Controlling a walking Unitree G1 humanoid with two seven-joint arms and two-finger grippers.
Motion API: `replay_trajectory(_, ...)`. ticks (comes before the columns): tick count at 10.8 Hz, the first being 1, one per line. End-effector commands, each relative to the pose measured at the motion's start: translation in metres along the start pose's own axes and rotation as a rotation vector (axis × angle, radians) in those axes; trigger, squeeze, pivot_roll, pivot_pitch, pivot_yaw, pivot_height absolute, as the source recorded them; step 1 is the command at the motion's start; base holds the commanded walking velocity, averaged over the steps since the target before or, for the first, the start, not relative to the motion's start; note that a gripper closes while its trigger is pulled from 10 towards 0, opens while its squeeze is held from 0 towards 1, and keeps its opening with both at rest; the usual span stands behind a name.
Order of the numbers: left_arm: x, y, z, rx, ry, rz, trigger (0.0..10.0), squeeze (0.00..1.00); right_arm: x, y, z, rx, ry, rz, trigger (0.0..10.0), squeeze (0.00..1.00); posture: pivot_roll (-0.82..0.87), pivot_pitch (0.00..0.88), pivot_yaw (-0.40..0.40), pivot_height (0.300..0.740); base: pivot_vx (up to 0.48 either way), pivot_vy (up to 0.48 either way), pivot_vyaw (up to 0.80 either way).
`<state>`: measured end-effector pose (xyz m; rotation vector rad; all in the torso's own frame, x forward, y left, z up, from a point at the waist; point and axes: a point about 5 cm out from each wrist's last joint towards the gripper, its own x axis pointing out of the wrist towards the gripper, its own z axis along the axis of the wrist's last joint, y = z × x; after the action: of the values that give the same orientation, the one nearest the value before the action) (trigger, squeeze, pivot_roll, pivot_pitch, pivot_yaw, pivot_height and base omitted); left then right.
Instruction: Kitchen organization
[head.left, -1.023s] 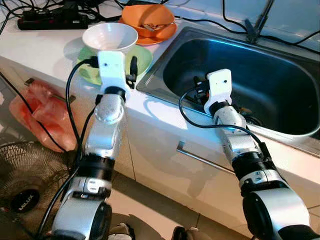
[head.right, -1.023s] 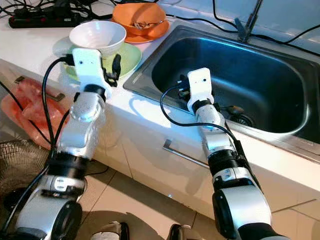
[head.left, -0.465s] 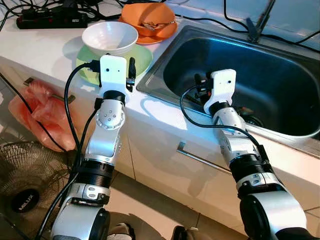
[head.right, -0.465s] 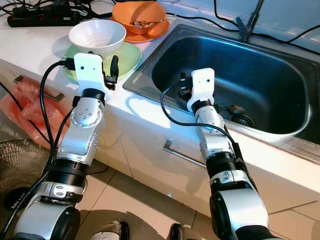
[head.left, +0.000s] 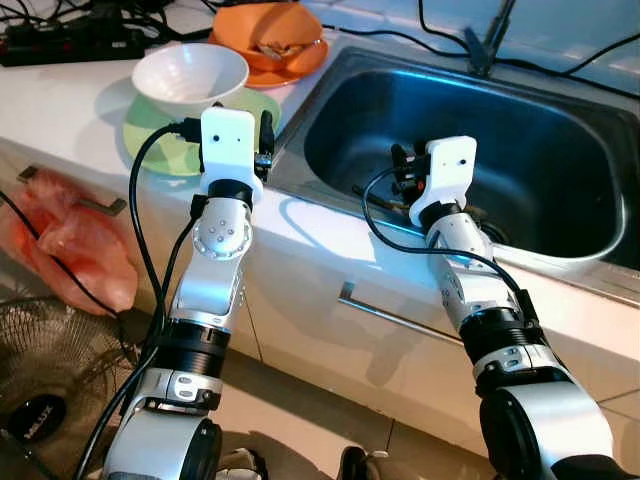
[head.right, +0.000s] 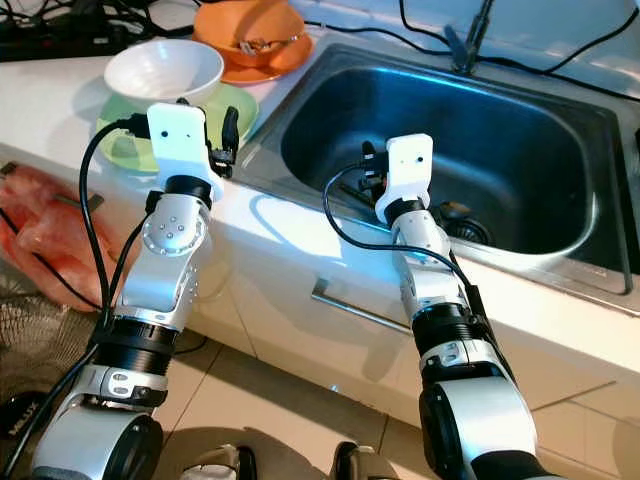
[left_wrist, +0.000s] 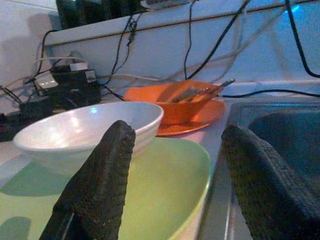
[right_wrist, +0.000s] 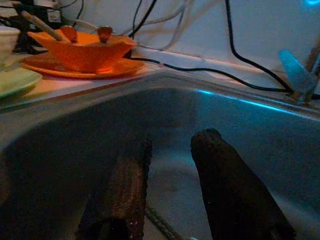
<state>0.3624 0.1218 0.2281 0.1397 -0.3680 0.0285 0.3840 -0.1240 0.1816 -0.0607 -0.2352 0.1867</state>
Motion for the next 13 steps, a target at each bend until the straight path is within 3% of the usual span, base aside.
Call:
replay_trajectory(1,0.0008,0.0003,0.0095,0.009,-0.041,0.01,10.0,0.0,0.0012,-0.0012,0.0068,0.002,-0.035,-0.006,10.0,0.0,0.08,0.121,-0.019,0.74,0.0,0.0,0.0)
replay_trajectory(4,0.0009,0.0047,0.0155,0.008,-0.065,0.034,10.0,0.0,0.0014,-0.0013,0.0096,0.01,-0.052,-0.004,10.0,0.0,0.09,0.13,-0.021,0.74,0.0,0.0,0.0)
replay_trajectory(13,0.0009,0.0073,0.0182,0.01,-0.067,0.054,10.0,0.0,0.0011,0.0009,0.0097,0.019,-0.056,0.013,10.0,0.0,0.09,0.136,-0.026,0.74,0.257,0.0,0.0)
